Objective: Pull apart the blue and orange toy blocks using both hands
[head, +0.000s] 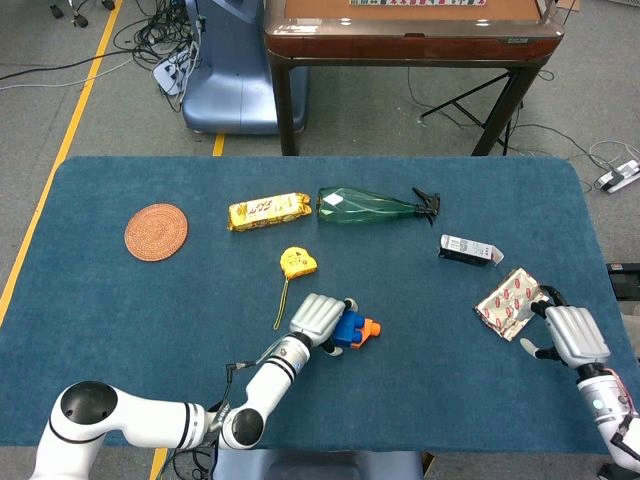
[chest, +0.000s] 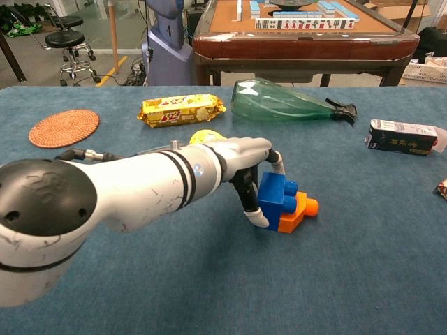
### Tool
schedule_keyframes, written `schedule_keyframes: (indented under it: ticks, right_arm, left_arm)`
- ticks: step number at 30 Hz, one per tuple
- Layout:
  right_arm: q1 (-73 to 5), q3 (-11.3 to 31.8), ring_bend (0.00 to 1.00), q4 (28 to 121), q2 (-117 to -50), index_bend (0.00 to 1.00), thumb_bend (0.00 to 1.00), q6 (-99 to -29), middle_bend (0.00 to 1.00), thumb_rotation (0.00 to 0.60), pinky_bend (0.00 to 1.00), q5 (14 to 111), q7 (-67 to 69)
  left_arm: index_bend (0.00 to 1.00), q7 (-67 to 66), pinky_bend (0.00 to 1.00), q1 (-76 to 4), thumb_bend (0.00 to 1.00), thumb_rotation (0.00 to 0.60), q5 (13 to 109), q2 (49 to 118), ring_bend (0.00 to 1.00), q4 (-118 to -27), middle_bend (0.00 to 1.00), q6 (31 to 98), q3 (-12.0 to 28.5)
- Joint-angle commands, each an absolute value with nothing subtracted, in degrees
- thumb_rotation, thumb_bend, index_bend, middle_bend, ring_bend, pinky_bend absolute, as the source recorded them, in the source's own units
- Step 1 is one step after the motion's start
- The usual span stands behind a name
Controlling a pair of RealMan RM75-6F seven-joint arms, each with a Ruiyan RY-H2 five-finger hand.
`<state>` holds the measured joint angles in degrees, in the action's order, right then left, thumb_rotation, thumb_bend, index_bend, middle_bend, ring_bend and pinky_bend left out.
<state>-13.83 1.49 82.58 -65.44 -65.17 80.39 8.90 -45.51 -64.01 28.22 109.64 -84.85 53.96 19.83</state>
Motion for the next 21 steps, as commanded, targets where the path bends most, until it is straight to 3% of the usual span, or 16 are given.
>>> schedule_keyframes:
  ticks: [1, 13, 21]
  right_arm:
    - [-13.86, 1.47, 0.4, 82.44, -65.53, 0.48, 0.21, -65.09, 0.41, 0.6, 0.51, 80.43, 9.02]
    - [-13.89, 1.39, 0.4, 82.13, -65.75, 0.48, 0.21, -64.75, 0.41, 0.6, 0.51, 80.28, 9.18]
    - [-14.13, 1.37, 0.4, 81.85, -66.22, 0.48, 0.21, -64.32, 0.41, 0.6, 0.51, 80.28, 9.15]
  left_arm:
    - [0.34, -44.95, 1.0, -64.53, 0.0, 0.6, 27.76, 109.71, 1.0, -84.4, 1.0, 54.1, 19.83]
    - [0.45, -42.44, 1.0, -65.55, 0.0, 0.6, 27.03, 109.76, 1.0, -83.45, 1.0, 54.38, 18.89]
    - [0.49, -39.99, 1.0, -65.2, 0.14, 0.6, 26.45, 109.76, 1.0, -83.41, 1.0, 54.52, 18.64]
